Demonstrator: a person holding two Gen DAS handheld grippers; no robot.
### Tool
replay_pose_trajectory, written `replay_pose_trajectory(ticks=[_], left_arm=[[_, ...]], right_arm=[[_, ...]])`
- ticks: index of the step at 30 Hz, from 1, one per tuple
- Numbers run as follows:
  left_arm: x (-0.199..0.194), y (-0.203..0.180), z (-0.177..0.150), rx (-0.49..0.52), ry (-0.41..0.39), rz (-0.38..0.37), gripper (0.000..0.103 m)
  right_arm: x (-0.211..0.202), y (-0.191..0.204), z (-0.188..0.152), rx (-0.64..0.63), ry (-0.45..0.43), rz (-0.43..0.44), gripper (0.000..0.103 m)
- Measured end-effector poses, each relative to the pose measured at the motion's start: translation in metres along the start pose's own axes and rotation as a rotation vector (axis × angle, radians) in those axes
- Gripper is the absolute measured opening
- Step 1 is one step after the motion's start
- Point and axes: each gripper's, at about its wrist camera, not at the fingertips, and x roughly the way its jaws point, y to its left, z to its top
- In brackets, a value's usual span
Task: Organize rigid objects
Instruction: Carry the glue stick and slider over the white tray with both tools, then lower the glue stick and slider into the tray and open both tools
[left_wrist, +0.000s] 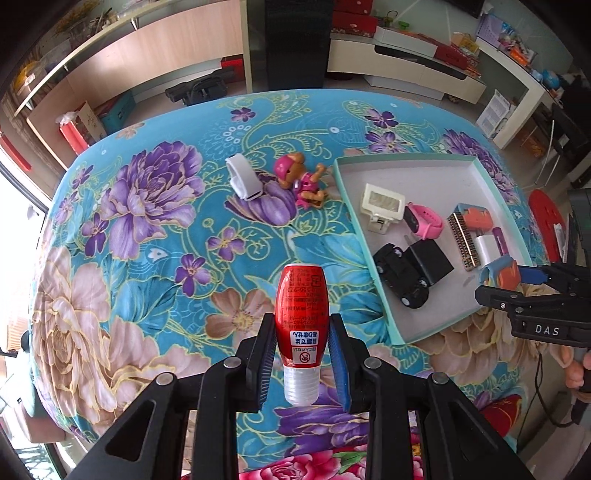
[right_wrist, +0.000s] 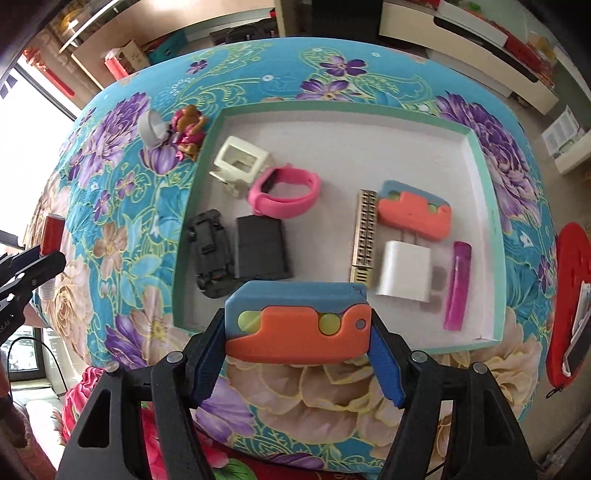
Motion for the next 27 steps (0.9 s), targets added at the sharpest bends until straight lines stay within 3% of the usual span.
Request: replay_pose_trajectory(ticks=[14,27], left_arm=[[0.042,-0.098,0.02,0.105,0.005,-0.09,0.03],[0.078,-0.137,0.026,0.174,0.04,-0.1,0.03]], right_arm=[[0.022,-0.083,-0.013,0.138,0.007,-0.023,0.071],[0.048,-0.084,-0.001,0.081,0.042,-0.038,0.071]])
